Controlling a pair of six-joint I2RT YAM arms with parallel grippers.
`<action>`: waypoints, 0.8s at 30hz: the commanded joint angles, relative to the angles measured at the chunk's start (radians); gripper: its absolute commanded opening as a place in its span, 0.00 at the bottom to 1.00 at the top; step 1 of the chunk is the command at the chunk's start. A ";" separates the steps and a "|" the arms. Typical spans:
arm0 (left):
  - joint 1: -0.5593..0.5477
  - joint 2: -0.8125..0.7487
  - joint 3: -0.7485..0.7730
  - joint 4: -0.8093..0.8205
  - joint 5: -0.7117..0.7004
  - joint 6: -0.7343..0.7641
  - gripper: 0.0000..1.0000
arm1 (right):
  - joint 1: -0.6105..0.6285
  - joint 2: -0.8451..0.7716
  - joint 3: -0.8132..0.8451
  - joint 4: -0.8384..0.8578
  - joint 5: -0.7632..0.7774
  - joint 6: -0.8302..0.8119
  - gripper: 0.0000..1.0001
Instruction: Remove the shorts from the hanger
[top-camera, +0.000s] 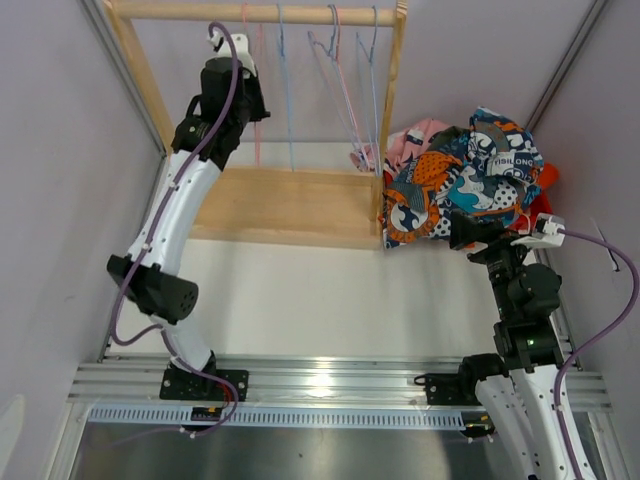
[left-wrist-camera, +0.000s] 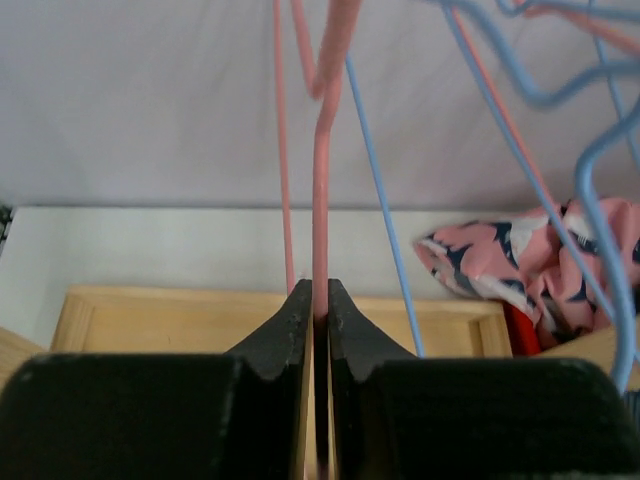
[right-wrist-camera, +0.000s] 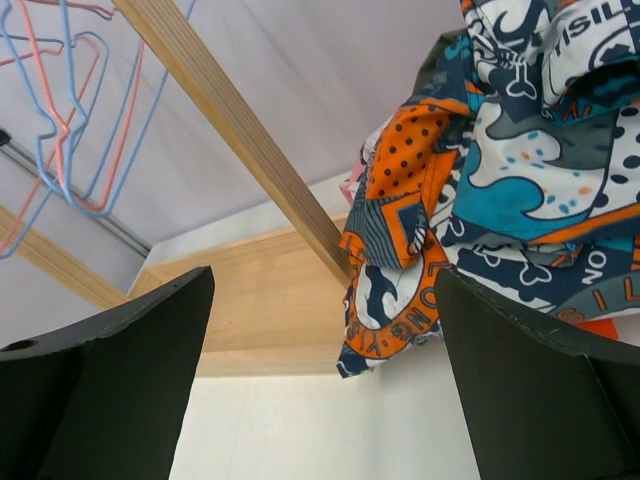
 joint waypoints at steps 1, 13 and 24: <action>0.006 -0.166 -0.182 0.051 0.034 -0.049 0.23 | 0.007 -0.012 0.044 -0.047 -0.023 0.003 0.99; 0.005 -0.738 -0.852 0.191 0.052 -0.067 0.99 | 0.010 -0.004 0.113 -0.169 -0.153 -0.058 0.99; 0.002 -1.326 -1.417 0.243 0.104 -0.174 0.98 | 0.013 -0.093 0.033 -0.326 -0.147 0.037 0.99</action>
